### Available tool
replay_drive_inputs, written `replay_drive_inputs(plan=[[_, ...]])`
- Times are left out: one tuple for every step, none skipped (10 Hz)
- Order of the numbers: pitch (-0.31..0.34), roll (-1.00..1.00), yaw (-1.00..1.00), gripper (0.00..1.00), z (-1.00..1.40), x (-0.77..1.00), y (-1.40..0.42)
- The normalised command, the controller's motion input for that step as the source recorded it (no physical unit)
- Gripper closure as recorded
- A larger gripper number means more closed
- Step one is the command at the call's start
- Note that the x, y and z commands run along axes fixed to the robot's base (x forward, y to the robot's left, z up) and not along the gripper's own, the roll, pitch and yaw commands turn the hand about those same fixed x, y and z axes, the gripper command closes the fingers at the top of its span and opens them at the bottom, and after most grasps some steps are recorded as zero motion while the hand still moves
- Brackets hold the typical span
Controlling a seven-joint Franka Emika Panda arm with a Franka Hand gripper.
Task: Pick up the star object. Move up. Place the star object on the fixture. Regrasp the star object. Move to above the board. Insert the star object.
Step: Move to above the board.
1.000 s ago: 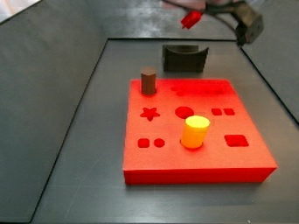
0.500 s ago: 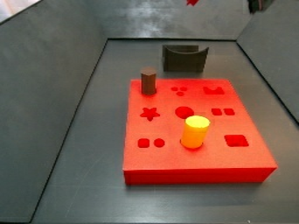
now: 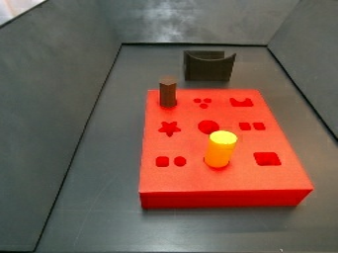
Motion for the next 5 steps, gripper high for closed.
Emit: replay_drive_inputs(plan=[[-0.032,-1.0,-0.11,1.0,0.36,-0.58,-1.0],[-0.038,-1.0,-0.11,1.0,0.34,-0.6,-1.0],[-0.035,-1.0,-0.12,1.0,0.35,-0.61,-1.0],[-0.031,-1.0,-0.12,1.0,0.35,-0.62,-1.0],[-0.024,-1.0,-0.12,1.0,0.35,-0.64,-1.0]])
